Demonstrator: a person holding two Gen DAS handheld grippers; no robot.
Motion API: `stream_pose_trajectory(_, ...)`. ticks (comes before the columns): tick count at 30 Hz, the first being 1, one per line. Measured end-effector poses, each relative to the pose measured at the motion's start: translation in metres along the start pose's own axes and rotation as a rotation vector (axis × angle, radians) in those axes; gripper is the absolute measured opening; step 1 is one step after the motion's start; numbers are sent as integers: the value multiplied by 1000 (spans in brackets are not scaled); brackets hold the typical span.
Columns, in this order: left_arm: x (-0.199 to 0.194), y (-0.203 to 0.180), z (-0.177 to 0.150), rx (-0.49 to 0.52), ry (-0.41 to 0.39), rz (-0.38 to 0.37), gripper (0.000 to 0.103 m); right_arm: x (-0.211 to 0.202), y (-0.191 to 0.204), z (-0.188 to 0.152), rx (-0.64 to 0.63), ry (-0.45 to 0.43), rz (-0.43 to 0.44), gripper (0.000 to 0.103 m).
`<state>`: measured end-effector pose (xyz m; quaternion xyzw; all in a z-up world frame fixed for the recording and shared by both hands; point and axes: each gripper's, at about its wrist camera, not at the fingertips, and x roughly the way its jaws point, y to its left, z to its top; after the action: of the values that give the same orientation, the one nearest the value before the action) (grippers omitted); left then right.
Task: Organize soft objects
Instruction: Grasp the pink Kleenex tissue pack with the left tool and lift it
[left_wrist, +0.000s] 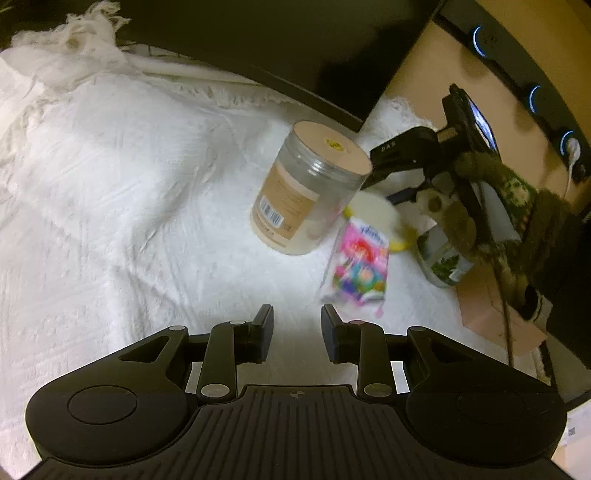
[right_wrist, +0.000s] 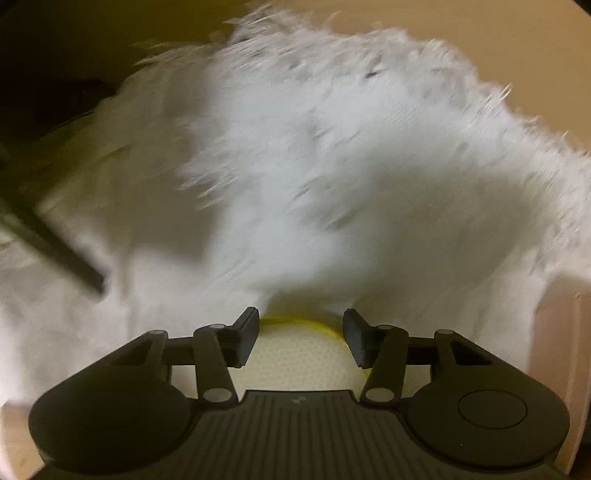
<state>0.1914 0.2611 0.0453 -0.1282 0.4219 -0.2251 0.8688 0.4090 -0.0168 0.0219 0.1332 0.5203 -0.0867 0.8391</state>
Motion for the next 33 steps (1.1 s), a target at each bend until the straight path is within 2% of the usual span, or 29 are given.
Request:
stream_pose_trajectory(4, 5, -9, 9, 52, -16, -43, 31, -12, 5, -32, -19, 78, 115, 48)
stream_pose_trajectory(7, 11, -26, 14, 150, -6, -67, 31, -29, 13, -60, -82, 97, 135, 47)
stream_pose_trajectory(9, 14, -41, 13, 238, 16, -68, 31, -50, 18, -77, -152, 54, 134, 47)
stream_pose_trajectory(11, 17, -56, 9, 343, 36, -49, 31, -80, 20, -92, -221, -24, 130, 47)
stream_pose_trajectory(14, 32, -75, -4, 516, 99, 55, 32, -121, 10, -111, -245, -120, 154, 54)
stream_pose_trajectory(15, 35, -77, -10, 552, 121, 83, 36, -131, 4, -118, -248, -144, 158, 58)
stream_pose_trajectory(17, 39, -83, -18, 608, 114, 100, 47, -147, -7, -136, -272, -193, 134, 60)
stream_pose_trajectory(19, 42, -89, -22, 627, 116, 83, 71, -151, -15, -147, -305, -224, 82, 61)
stream_pose_trajectory(20, 44, -91, -25, 639, 119, 63, 74, -150, -18, -156, -321, -232, 57, 61)
stream_pose_trajectory(22, 44, -93, -28, 655, 129, 29, 72, -146, -20, -171, -335, -236, 9, 62)
stream_pose_trajectory(25, 34, -87, -24, 613, 105, 12, 68, -137, -32, -188, -277, -216, -25, 62)
stream_pose_trajectory(27, 24, -76, -24, 586, 58, 67, 67, -129, -45, -198, -192, -188, 3, 62)
stream_pose_trajectory(29, 25, -65, -19, 532, 62, 126, 68, -124, -57, -208, -103, -157, 39, 62)
stream_pose_trajectory(31, 31, -55, -14, 486, 86, 134, 69, -120, -63, -216, -56, -139, 58, 63)
stream_pose_trajectory(33, 37, -50, -10, 472, 106, 116, 68, -118, -65, -219, -42, -163, 68, 67)
